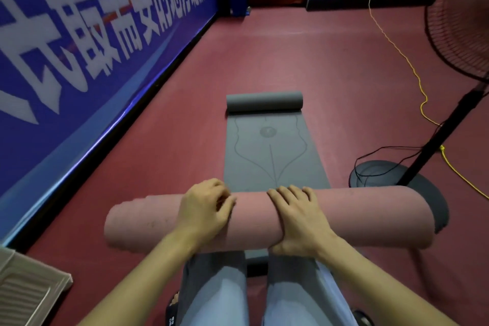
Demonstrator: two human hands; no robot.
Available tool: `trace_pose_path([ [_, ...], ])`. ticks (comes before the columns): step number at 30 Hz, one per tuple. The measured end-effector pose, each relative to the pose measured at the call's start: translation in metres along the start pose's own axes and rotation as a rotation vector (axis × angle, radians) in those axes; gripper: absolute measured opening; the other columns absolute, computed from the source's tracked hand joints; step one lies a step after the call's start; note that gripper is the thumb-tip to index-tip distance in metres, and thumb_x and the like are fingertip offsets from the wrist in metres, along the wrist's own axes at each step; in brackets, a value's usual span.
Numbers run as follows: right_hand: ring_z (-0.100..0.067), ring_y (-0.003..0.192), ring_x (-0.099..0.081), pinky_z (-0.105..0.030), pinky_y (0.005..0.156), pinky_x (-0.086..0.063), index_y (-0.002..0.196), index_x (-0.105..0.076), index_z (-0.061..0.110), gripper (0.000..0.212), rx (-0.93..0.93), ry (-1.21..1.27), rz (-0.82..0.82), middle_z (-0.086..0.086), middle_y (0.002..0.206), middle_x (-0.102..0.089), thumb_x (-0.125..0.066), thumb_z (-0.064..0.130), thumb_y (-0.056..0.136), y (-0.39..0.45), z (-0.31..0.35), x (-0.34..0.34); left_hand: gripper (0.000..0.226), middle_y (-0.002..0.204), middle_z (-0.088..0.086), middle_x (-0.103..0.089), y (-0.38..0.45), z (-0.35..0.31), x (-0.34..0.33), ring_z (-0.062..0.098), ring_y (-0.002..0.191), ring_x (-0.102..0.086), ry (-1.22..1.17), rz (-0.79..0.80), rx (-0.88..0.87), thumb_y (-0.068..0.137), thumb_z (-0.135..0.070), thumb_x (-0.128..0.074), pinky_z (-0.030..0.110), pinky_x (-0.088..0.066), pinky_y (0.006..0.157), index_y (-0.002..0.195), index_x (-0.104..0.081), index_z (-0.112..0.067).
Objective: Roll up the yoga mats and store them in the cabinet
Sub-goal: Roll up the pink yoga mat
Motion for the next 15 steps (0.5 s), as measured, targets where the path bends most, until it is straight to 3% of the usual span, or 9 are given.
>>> trace_pose_path([
  [3, -0.030, 0.113, -0.056, -0.050, 0.098, -0.038, 0.133, -0.055, 0.017, 0.108, -0.014, 0.038, -0.205, -0.003, 0.126, -0.058, -0.069, 0.067, 0.039, 0.005, -0.008, 0.028, 0.019, 0.080, -0.004, -0.065, -0.037, -0.030, 0.018, 0.021, 0.081, -0.061, -0.148, -0.244, -0.241, 0.085, -0.016, -0.075, 0.033, -0.051, 0.074, 0.068, -0.066, -0.013],
  [5, -0.031, 0.112, -0.056, -0.051, 0.097, -0.039, 0.132, -0.057, 0.015, 0.106, -0.002, 0.050, -0.313, -0.003, 0.126, -0.059, -0.071, 0.065, 0.039, 0.009, -0.010, 0.051, 0.028, 0.071, -0.005, -0.059, -0.055, -0.035, 0.024, 0.017, 0.072, -0.055, -0.176, -0.293, -0.261, 0.083, -0.014, -0.077, 0.028, -0.046, 0.067, 0.061, -0.060, -0.014],
  [6, -0.030, 0.113, -0.057, -0.051, 0.098, -0.039, 0.132, -0.057, 0.015, 0.106, 0.004, 0.063, -0.351, -0.003, 0.127, -0.060, -0.072, 0.065, 0.040, 0.011, -0.009, 0.060, 0.036, 0.064, -0.009, -0.053, -0.061, -0.032, 0.023, 0.012, 0.065, -0.050, -0.180, -0.278, -0.197, 0.084, -0.019, -0.076, 0.027, -0.041, 0.061, 0.057, -0.053, -0.017],
  [8, -0.028, 0.115, -0.057, -0.051, 0.100, -0.040, 0.135, -0.055, 0.015, 0.109, 0.008, 0.111, -0.398, -0.003, 0.130, -0.060, -0.074, 0.067, 0.041, 0.015, -0.009, 0.075, 0.044, 0.055, -0.015, -0.049, -0.066, -0.019, 0.016, 0.004, 0.056, -0.047, -0.302, -0.183, 0.096, 0.082, -0.045, -0.074, 0.027, -0.037, 0.055, 0.054, -0.048, -0.024],
  [10, -0.026, 0.118, -0.057, -0.051, 0.101, -0.041, 0.137, -0.053, 0.013, 0.113, 0.034, 0.173, -0.434, -0.003, 0.133, -0.060, -0.077, 0.069, 0.041, 0.022, -0.006, 0.088, 0.043, 0.076, -0.014, -0.071, -0.061, -0.011, 0.014, 0.006, 0.073, -0.068, -0.610, -0.078, 0.434, 0.062, -0.064, -0.081, 0.030, -0.053, 0.067, 0.075, -0.066, -0.026],
  [11, -0.026, 0.118, -0.057, -0.050, 0.101, -0.042, 0.137, -0.053, 0.012, 0.114, 0.062, 0.205, -0.443, -0.004, 0.133, -0.060, -0.079, 0.068, 0.041, 0.026, -0.004, 0.092, 0.058, 0.095, -0.009, -0.076, -0.055, -0.008, 0.015, 0.012, 0.089, -0.073, -0.773, -0.064, 0.521, 0.053, -0.062, -0.086, 0.035, -0.058, 0.078, 0.095, -0.069, -0.025],
  [13, -0.027, 0.117, -0.058, -0.049, 0.099, -0.044, 0.137, -0.052, 0.011, 0.115, 0.102, 0.272, -0.436, -0.004, 0.132, -0.060, -0.083, 0.066, 0.041, 0.037, 0.001, 0.095, 0.077, 0.117, -0.006, -0.075, -0.040, -0.004, 0.021, 0.014, 0.111, -0.070, -0.937, -0.078, 0.460, 0.051, -0.050, -0.091, 0.033, -0.056, 0.094, 0.117, -0.065, -0.022],
  [15, -0.028, 0.113, -0.058, -0.048, 0.096, -0.047, 0.136, -0.050, 0.012, 0.115, 0.096, 0.333, -0.398, -0.004, 0.128, -0.060, -0.088, 0.062, 0.039, 0.049, 0.006, 0.095, 0.085, 0.122, -0.008, -0.074, -0.029, -0.004, 0.032, 0.011, 0.118, -0.067, -0.969, -0.109, 0.385, 0.051, -0.050, -0.094, 0.029, -0.055, 0.096, 0.123, -0.061, -0.020],
])
Point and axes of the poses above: each hand's wrist, its own y-axis towards the middle knuckle, its own x-axis out of the back of the hand, z = x × y, the point moved 4 cm from there along y, towards the middle knuckle
